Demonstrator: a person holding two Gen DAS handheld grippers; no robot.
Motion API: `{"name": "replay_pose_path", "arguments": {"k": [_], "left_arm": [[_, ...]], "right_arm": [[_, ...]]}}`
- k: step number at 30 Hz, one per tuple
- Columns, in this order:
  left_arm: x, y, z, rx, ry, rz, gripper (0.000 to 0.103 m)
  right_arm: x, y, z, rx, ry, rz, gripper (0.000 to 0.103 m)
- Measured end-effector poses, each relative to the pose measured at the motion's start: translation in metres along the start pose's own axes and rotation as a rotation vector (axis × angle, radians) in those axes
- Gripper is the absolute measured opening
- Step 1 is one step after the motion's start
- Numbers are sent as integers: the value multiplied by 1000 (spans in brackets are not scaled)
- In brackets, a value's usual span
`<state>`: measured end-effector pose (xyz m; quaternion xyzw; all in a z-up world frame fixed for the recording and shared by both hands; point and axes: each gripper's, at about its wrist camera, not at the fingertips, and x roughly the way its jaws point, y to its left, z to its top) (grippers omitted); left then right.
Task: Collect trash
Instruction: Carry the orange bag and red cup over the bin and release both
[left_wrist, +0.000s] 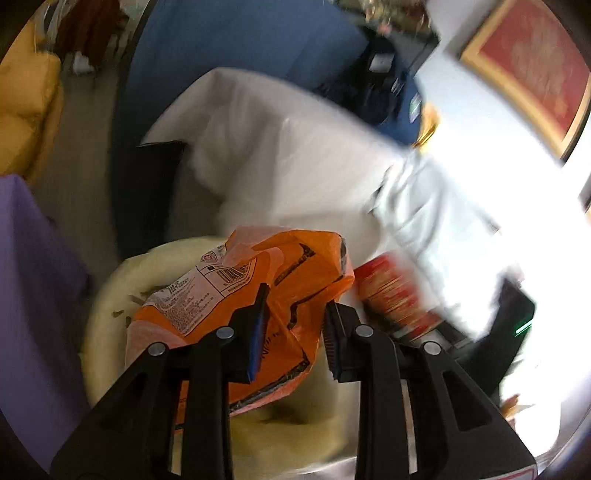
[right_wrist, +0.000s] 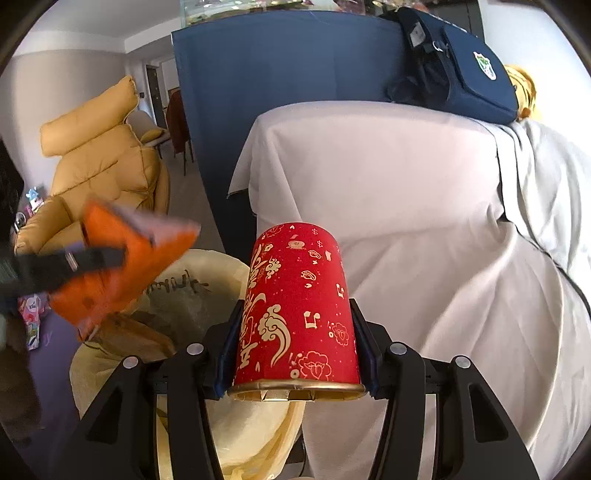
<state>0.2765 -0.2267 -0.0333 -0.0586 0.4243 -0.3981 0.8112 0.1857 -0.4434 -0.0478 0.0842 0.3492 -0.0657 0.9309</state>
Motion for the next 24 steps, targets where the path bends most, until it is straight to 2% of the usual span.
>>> {"name": "replay_pose_path", "arguments": {"k": [2, 5, 15, 18, 21, 23, 24], "left_arm": [[8, 8, -11, 25, 34, 63, 25], [15, 18, -27, 35, 79, 114, 26], [18, 23, -51, 91, 135, 204, 29], [14, 26, -56, 108, 133, 247, 37], [16, 31, -56, 101, 131, 242, 40], [13, 29, -58, 103, 121, 236, 45], [12, 28, -58, 102, 116, 228, 53]], "right_arm": [[2, 0, -2, -1, 2, 3, 50], [5, -1, -3, 10, 4, 17, 50], [4, 2, 0, 3, 3, 26, 50], [3, 3, 1, 1, 4, 29, 50], [2, 5, 3, -1, 1, 33, 50], [1, 6, 4, -2, -1, 36, 50], [0, 6, 5, -4, -3, 38, 50]]}}
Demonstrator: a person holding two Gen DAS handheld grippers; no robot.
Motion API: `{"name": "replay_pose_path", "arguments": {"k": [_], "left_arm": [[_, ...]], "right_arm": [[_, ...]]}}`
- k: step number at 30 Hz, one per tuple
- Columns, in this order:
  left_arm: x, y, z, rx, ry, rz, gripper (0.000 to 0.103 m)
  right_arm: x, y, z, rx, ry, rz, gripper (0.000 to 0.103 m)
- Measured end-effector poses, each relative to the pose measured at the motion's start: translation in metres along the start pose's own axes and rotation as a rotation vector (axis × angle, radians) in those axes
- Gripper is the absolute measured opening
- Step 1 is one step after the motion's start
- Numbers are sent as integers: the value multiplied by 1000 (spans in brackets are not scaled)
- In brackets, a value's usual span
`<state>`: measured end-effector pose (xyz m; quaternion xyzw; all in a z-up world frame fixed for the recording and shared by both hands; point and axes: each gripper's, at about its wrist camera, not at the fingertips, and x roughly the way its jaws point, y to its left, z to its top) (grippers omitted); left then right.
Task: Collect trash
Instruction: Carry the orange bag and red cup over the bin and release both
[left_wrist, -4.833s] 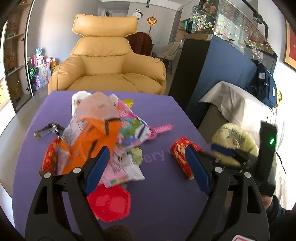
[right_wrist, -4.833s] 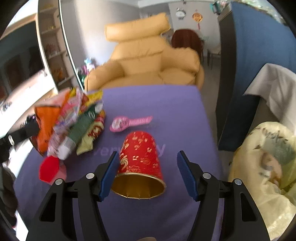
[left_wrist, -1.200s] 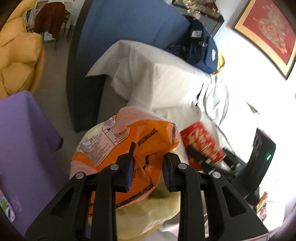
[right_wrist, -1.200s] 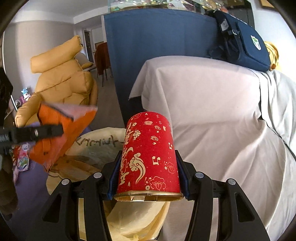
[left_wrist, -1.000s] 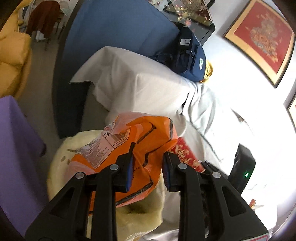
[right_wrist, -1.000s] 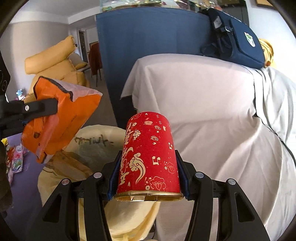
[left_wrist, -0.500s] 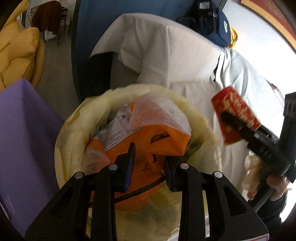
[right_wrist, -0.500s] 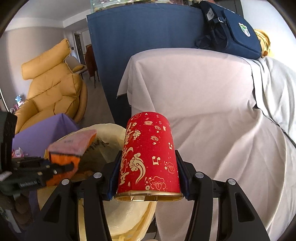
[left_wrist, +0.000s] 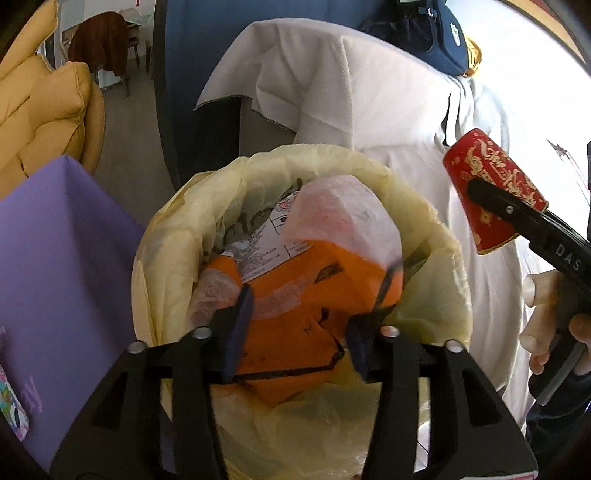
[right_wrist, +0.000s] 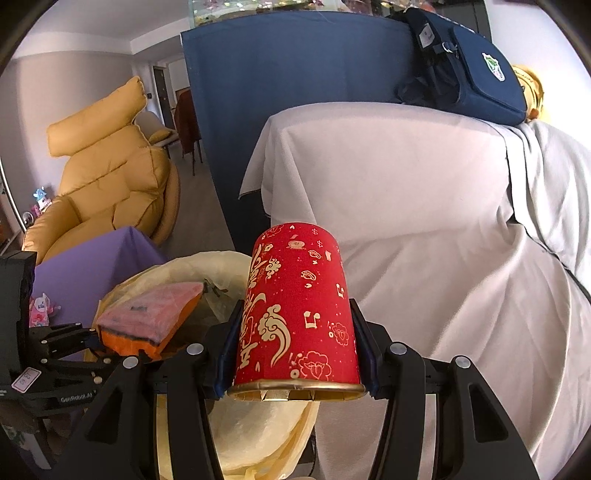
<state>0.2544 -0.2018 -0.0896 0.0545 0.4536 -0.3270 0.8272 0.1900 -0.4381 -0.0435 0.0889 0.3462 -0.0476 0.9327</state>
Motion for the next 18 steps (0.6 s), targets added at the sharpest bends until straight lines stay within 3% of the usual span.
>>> {"name": "replay_pose_path", "arguments": {"k": [1, 5, 12, 18], "left_arm": [[-3, -1, 0, 0, -8, -22, 64], [-16, -7, 0, 3, -29, -48, 78], [-64, 8, -8, -46, -77, -88, 79], [-113, 40, -23, -117, -173, 21, 79]], "right_arm": [[-1, 1, 1, -1, -2, 1, 50], [-9, 6, 5, -12, -16, 6, 50], [-18, 24, 12, -26, -30, 52, 50], [4, 61, 10, -71, 36, 136, 50]]}}
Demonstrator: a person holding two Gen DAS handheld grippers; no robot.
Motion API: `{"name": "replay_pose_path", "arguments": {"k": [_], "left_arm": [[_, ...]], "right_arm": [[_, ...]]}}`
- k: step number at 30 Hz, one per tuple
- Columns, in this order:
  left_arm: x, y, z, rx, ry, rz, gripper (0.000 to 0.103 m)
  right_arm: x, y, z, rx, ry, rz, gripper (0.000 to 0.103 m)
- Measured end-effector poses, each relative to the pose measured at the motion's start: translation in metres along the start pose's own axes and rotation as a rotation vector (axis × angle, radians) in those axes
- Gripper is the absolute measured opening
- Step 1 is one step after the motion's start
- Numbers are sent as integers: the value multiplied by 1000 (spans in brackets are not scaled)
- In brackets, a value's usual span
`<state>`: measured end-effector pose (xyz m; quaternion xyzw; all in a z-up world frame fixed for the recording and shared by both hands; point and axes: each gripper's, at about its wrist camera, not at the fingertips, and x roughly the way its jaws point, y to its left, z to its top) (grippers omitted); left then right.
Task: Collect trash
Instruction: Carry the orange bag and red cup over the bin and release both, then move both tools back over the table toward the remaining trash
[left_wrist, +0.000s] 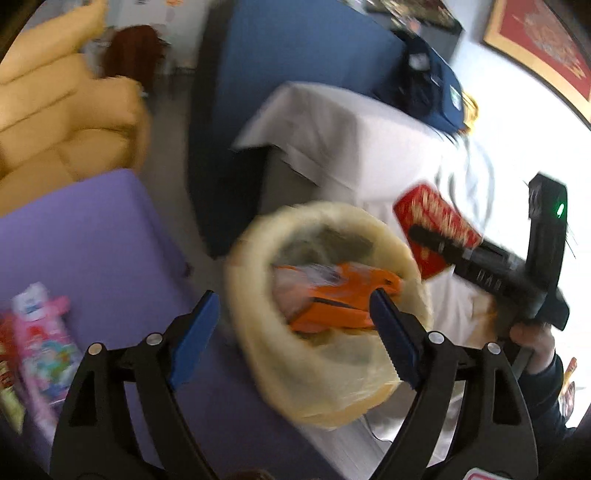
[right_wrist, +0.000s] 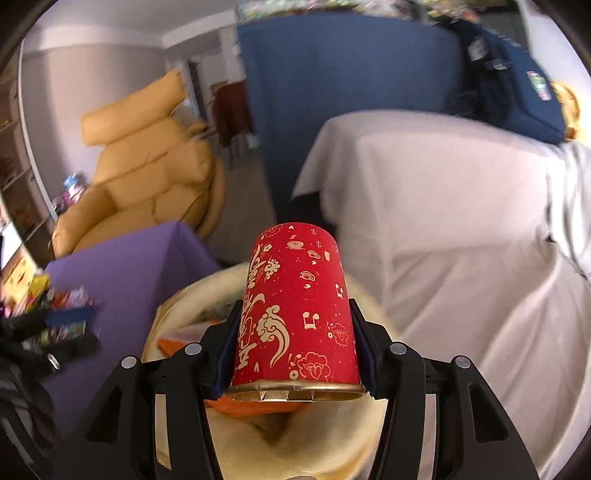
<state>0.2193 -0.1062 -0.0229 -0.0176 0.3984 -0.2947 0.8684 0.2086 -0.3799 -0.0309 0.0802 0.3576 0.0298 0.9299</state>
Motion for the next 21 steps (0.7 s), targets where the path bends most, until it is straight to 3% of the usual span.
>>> {"name": "replay_pose_path", "arguments": {"k": [4, 8, 14, 21], "left_arm": [[-34, 36, -9, -98, -58, 71, 79], [-60, 63, -20, -157, -95, 107, 79], [-87, 87, -39, -186, -120, 174, 79], [-114, 104, -62, -204, -166, 217, 79]], "right_arm": [[48, 26, -17, -18, 142, 18, 50], [75, 51, -35, -64, 203, 6, 51], [62, 67, -24, -72, 170, 6, 57], [19, 82, -14, -167, 55, -31, 61]]}}
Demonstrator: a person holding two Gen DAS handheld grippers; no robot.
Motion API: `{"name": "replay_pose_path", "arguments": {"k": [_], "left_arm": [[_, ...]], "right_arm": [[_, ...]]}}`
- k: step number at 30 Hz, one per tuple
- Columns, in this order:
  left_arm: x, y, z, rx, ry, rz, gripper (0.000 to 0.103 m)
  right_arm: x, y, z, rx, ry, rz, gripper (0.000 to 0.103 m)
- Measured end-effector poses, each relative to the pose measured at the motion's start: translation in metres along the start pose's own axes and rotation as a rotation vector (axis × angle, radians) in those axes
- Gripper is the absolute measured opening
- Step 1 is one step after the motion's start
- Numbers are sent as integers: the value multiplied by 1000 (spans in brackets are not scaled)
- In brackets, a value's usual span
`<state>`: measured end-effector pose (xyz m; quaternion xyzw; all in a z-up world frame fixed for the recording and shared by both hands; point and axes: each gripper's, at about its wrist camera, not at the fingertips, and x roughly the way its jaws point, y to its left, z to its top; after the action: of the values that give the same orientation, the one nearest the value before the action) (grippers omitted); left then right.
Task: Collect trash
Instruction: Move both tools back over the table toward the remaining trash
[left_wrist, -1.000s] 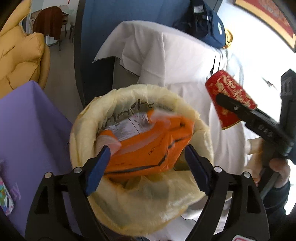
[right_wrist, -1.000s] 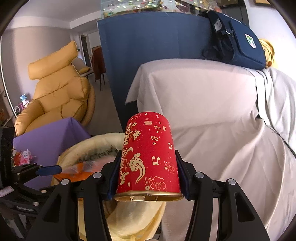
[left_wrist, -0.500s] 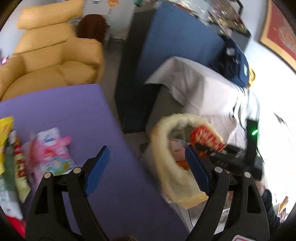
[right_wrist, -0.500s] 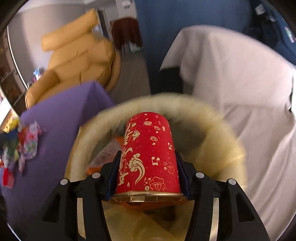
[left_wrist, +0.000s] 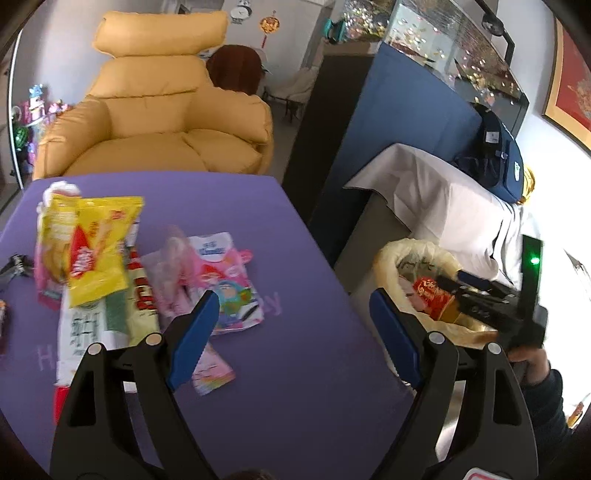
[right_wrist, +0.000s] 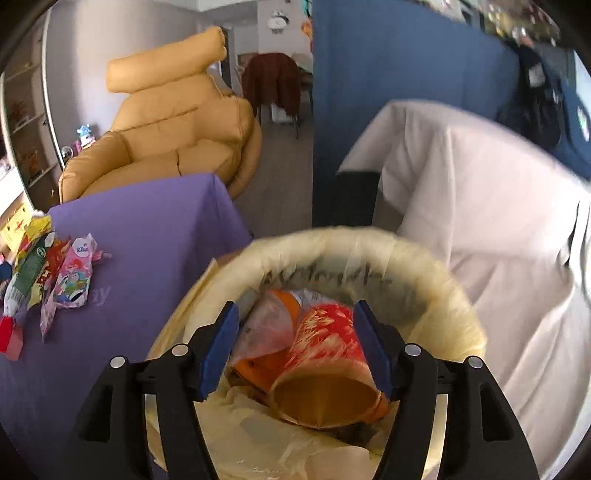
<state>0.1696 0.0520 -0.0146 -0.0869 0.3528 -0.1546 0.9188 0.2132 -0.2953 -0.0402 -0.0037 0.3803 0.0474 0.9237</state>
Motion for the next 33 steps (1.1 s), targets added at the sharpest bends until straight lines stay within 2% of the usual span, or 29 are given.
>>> {"name": "replay_pose_path", "arguments": {"k": [4, 7, 10, 13, 19, 25, 27, 33], "left_arm": [[-8, 11, -7, 5, -10, 36, 79], [-13, 17, -12, 8, -3, 44, 79], [-23, 21, -18, 33, -18, 86, 79], [-35, 29, -24, 46, -35, 146, 79], [-54, 63, -43, -7, 2, 251, 79], [-74, 92, -65, -47, 1, 350, 79], [-79, 100, -69, -64, -2, 360, 79], [-94, 130, -69, -94, -23, 284, 79]], "right_arm": [[-14, 9, 4, -55, -13, -33, 61], [-26, 18, 5, -34, 3, -3, 61], [-30, 33, 1, -12, 41, 89, 61], [-31, 62, -7, -43, 49, 174, 61], [-30, 127, -26, -108, 45, 323, 61], [-23, 173, -33, -147, 59, 373, 61], [-19, 182, -35, -154, 71, 382, 61], [-10, 196, -44, -187, 93, 369, 61]]}}
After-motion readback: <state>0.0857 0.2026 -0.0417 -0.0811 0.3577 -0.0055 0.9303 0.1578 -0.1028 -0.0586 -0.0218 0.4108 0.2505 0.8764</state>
